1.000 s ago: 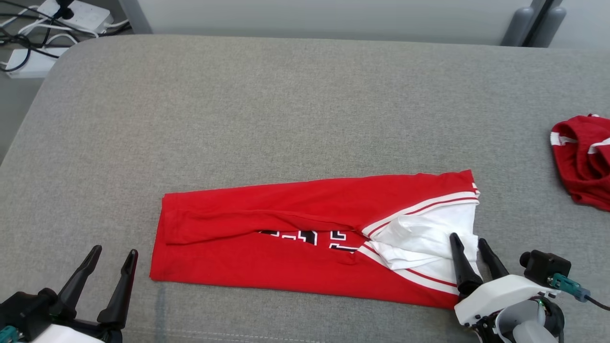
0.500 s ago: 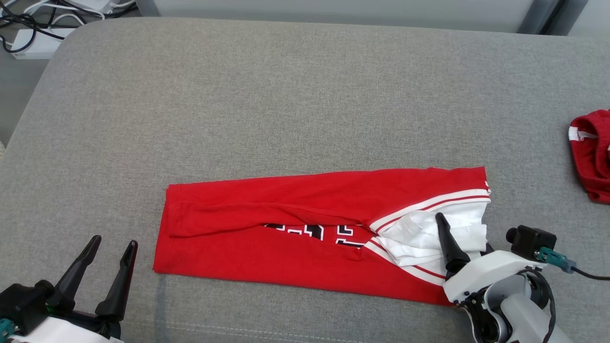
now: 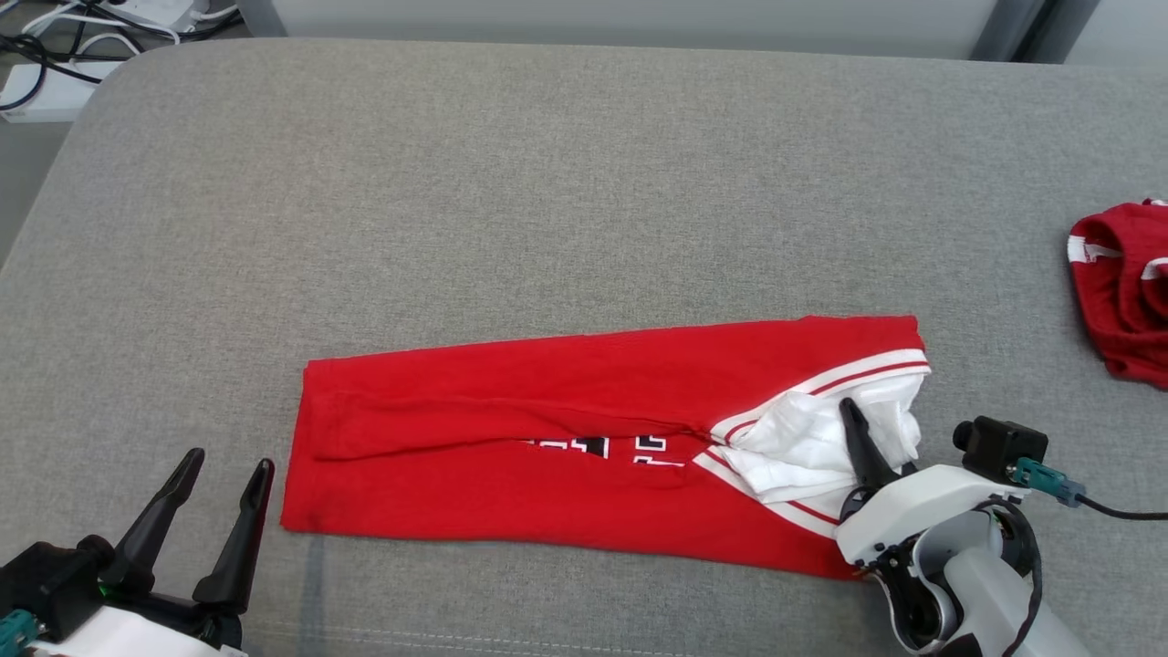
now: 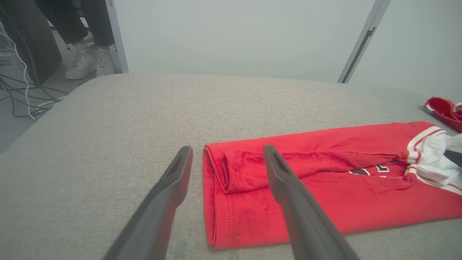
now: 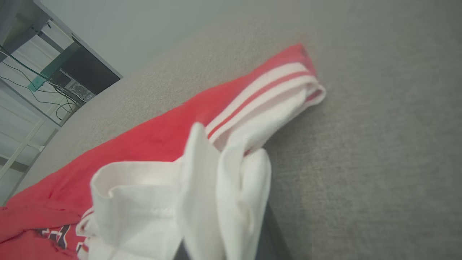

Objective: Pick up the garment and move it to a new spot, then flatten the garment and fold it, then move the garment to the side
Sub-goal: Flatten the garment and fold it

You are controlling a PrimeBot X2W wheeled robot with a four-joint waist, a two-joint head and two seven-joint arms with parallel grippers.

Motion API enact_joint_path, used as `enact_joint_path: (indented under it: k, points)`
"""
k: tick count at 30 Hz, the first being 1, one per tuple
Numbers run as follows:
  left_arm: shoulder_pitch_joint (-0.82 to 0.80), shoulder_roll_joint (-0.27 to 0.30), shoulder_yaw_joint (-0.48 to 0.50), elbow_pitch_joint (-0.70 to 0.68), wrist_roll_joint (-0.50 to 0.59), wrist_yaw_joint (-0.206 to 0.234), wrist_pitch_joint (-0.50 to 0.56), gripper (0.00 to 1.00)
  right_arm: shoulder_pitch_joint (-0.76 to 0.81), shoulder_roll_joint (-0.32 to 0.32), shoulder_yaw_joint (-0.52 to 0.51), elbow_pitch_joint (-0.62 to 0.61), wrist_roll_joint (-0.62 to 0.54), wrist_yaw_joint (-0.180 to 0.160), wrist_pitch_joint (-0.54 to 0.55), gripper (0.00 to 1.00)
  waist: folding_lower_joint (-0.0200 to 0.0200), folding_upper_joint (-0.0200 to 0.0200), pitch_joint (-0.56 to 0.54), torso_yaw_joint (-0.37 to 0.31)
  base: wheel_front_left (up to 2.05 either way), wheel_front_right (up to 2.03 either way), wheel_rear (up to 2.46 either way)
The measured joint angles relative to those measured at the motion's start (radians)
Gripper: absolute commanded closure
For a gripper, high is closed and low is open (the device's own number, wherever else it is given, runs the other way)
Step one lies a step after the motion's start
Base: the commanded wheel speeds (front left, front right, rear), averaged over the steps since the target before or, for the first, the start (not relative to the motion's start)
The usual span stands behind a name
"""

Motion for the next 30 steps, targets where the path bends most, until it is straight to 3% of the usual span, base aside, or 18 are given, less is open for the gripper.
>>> enact_joint_path:
  k: [9,21,23,30]
  points:
    - [0.0,-0.002,-0.009,-0.026,0.001,0.0,0.0,0.0,0.015,-0.044,-0.144,-0.012,-0.096,0.0,0.0,1.0,0.0,0.0,-0.005,-0.039,0.0,0.0,0.0]
    - [0.003,-0.015,-0.009,-0.048,0.011,0.0,0.0,0.0,0.063,-0.049,-0.295,-0.188,-0.24,0.0,0.115,1.0,0.0,0.0,-0.028,-0.115,0.0,0.0,0.0]
    - [0.003,-0.017,-0.009,-0.049,0.012,0.0,0.0,0.0,0.082,-0.046,-0.295,-0.238,-0.257,-0.002,0.141,1.0,0.0,0.0,-0.032,-0.122,0.0,0.0,0.0]
    - [0.004,-0.018,-0.022,-0.047,0.012,0.0,0.0,0.0,0.136,-0.016,-0.136,-0.494,-0.239,-0.002,0.262,1.0,0.0,0.0,-0.035,-0.119,0.0,0.0,0.0]
